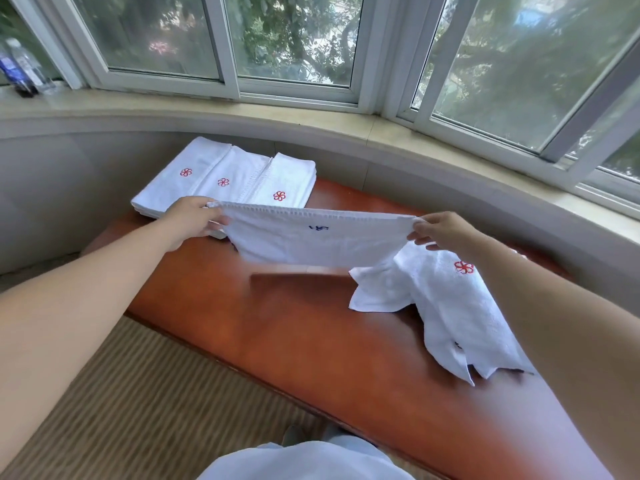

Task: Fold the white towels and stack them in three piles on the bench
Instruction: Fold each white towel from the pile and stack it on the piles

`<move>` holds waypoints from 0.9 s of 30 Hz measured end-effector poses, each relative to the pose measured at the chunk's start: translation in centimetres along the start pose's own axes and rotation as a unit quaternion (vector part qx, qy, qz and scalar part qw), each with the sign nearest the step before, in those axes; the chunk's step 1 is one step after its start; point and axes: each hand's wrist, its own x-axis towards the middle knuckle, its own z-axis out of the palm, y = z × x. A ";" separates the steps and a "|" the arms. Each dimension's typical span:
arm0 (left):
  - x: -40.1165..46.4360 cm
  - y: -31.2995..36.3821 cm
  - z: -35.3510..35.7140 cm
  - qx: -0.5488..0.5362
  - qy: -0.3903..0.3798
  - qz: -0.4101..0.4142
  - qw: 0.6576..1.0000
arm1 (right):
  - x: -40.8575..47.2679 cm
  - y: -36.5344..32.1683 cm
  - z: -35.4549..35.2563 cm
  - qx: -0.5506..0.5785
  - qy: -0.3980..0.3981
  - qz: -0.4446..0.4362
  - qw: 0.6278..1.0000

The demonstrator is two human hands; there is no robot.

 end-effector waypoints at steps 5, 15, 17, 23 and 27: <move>-2.4 -8.0 2.0 0.116 -0.096 -0.086 0.985 | -2.5 7.3 4.6 -0.073 -0.058 0.080 0.992; -7.6 -23.0 7.7 0.245 -0.267 -0.284 0.888 | -6.4 19.3 13.3 -0.209 -0.355 0.282 0.867; -7.1 -22.7 7.2 0.232 -0.279 -0.307 0.880 | -6.0 19.6 13.1 -0.188 -0.371 0.302 0.858; -3.2 -21.5 6.6 0.143 -0.148 -0.266 0.942 | -1.6 18.8 12.6 -0.121 -0.217 0.209 0.946; -0.2 -21.5 7.4 0.130 -0.081 -0.167 0.974 | 1.4 17.6 13.2 -0.124 -0.094 0.128 0.979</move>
